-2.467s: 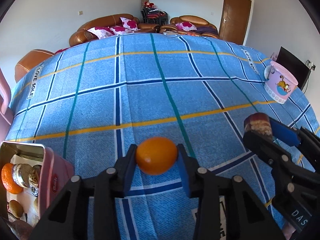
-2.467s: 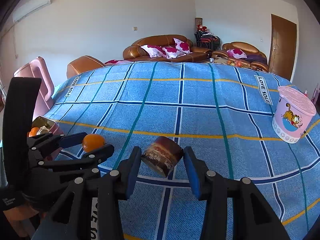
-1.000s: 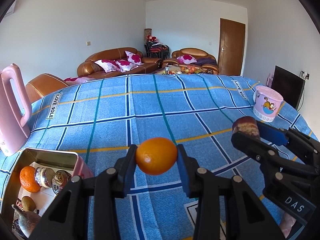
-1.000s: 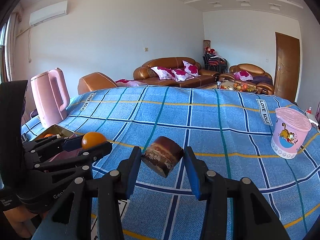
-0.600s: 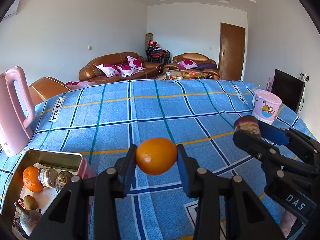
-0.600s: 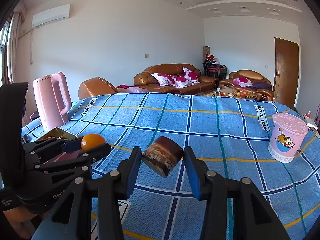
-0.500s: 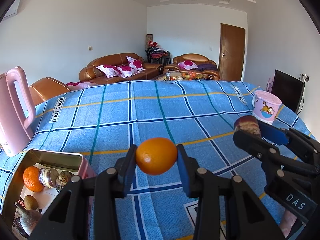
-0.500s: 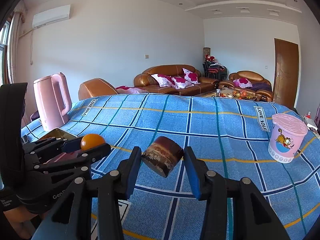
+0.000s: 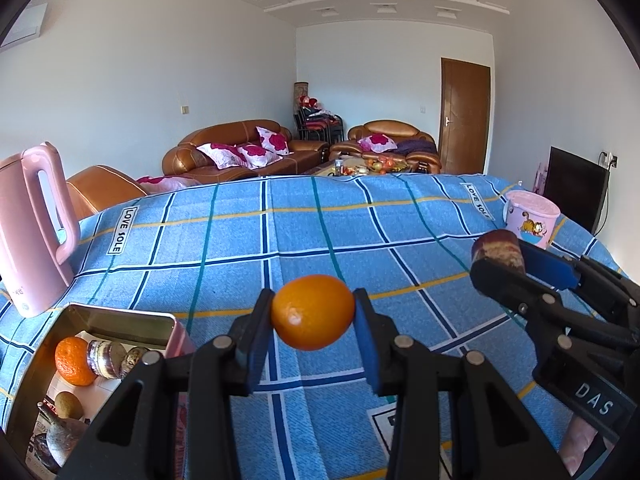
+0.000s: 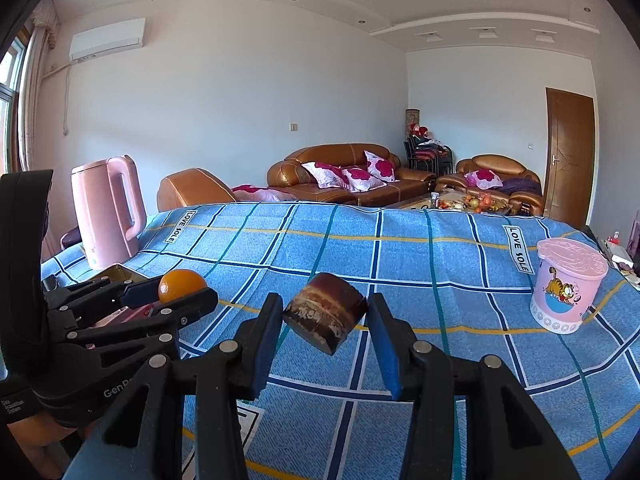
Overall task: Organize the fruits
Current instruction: 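Carry the small orange and the brown cake toward the pink tin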
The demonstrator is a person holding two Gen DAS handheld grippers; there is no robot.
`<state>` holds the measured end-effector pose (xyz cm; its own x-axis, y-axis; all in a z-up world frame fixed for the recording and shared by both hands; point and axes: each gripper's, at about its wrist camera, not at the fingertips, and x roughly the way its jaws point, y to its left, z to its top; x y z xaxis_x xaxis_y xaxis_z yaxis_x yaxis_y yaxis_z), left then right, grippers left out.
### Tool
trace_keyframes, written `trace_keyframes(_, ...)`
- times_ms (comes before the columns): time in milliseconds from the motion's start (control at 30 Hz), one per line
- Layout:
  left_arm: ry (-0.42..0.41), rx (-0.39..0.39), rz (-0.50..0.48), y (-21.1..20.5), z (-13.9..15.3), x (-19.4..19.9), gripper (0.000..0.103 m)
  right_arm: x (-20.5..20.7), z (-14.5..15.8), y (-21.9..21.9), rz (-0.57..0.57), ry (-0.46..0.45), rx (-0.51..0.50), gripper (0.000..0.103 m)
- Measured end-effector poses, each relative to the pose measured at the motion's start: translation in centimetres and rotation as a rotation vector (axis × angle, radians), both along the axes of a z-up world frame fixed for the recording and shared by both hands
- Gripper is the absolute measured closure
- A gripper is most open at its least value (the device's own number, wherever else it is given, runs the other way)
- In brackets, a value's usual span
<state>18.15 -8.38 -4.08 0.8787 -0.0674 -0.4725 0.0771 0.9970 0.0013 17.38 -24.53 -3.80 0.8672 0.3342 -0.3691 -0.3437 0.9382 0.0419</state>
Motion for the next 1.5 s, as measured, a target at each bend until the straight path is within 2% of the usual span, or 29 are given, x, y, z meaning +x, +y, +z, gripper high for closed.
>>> trace_keyframes(1067, -0.146, 0.026, 0.049, 0.0, 1.0, -2.9, 0.062, -2.6, 0.7, -0.1, 0.0, -0.117, 0.008, 0.057)
trace_keyframes(1500, -0.141, 0.005, 0.044, 1.0, 1.0, -4.2, 0.062, -3.7, 0.7, 0.4, 0.024, -0.12, 0.011, 0.057)
